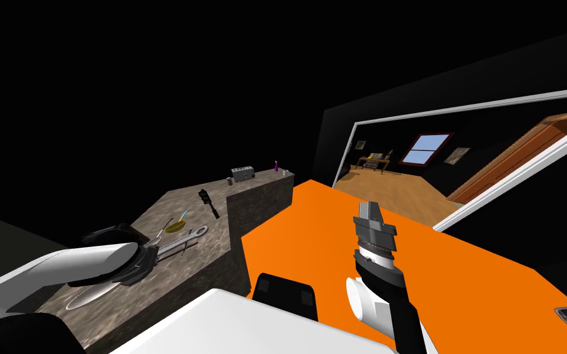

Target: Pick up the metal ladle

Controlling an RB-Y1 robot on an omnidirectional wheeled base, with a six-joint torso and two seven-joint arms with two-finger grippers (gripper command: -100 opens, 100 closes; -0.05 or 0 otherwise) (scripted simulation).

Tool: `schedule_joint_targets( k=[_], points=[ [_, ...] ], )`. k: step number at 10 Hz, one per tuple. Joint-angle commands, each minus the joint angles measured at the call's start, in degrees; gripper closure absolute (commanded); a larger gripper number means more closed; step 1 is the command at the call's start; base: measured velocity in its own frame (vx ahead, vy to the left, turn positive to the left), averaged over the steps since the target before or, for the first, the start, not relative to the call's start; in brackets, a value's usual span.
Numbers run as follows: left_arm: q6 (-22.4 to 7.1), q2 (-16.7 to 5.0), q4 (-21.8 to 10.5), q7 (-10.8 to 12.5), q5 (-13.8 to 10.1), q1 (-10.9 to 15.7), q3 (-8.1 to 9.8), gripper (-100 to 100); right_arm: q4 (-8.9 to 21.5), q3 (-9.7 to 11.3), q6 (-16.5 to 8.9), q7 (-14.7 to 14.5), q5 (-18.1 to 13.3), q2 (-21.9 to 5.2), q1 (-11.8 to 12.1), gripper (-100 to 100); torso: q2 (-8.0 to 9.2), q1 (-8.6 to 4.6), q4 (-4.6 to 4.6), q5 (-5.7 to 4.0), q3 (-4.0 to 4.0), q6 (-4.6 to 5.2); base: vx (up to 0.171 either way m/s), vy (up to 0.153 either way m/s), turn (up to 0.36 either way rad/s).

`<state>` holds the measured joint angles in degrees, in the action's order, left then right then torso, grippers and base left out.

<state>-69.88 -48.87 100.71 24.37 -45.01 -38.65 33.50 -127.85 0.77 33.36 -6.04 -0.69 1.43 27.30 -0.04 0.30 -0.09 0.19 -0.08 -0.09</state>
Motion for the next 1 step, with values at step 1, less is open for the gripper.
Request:
schedule_joint_targets(
  k=[1],
  points=[
    [0.0, 0.0, 0.0, 0.0, 0.0, 0.0, 0.0, 0, 0.0, 0.0, 0.0, 0.0, 0.0, 0.0, 0.0, 0, 0.0, 0.0, 0.0, 0.0, 0.0, 0.0, 0.0, 0.0, 0.0]
  ],
)
